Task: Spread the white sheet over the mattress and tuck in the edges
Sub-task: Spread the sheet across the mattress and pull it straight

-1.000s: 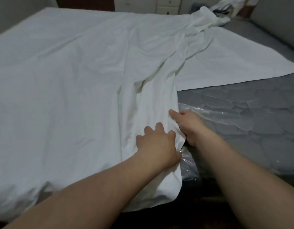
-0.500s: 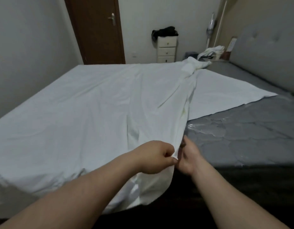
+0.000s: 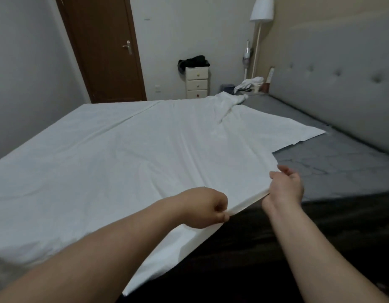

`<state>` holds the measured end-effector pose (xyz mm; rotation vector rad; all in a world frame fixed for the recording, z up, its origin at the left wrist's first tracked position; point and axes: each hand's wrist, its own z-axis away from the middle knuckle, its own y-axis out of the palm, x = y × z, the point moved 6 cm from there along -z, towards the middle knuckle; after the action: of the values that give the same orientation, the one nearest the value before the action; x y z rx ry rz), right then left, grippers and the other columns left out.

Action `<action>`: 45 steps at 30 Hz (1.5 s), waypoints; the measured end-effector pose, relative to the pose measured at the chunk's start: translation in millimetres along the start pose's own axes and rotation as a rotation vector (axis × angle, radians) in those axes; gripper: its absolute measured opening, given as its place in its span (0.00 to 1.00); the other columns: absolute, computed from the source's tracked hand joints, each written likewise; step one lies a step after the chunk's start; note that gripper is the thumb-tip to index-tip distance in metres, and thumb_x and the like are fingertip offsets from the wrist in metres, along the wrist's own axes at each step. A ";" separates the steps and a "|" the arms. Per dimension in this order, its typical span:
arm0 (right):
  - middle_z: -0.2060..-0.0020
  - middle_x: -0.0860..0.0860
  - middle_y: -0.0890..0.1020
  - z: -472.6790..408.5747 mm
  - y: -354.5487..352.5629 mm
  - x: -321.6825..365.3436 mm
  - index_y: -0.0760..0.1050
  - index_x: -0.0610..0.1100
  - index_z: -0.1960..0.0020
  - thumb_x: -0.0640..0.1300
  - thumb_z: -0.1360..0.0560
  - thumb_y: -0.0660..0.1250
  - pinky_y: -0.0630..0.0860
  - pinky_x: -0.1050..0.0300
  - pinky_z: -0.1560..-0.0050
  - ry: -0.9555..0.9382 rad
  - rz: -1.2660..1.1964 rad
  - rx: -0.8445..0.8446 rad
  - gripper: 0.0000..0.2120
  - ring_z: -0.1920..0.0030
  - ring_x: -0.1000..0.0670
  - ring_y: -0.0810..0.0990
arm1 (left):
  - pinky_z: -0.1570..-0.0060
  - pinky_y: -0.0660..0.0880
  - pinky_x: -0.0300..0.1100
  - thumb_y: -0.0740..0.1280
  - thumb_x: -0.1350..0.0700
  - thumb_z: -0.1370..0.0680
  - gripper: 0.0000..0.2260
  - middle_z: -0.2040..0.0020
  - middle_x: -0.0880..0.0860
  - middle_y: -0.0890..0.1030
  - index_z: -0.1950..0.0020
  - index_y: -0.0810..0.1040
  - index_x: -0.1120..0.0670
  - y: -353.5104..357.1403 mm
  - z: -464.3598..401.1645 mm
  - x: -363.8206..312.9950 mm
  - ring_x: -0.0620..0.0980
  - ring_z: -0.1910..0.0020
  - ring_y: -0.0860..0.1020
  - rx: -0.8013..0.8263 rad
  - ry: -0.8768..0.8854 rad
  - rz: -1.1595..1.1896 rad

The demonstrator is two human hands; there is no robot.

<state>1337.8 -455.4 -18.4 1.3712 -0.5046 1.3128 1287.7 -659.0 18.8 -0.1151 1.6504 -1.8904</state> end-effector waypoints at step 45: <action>0.37 0.51 0.79 237.0 197.2 -301.3 0.77 0.52 0.32 0.56 0.24 0.71 0.76 0.46 0.42 -0.968 1.314 1.252 0.21 0.39 0.43 0.77 | 0.51 0.80 0.49 0.66 0.38 0.24 0.24 0.43 0.53 0.79 0.34 0.72 0.51 149.4 248.4 347.3 0.56 0.47 0.82 -0.872 -1.291 1.173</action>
<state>1176.2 -833.4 -148.4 3.0318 -1.5759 2.0372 1177.9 -1051.3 -177.9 -0.4624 0.9821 0.0162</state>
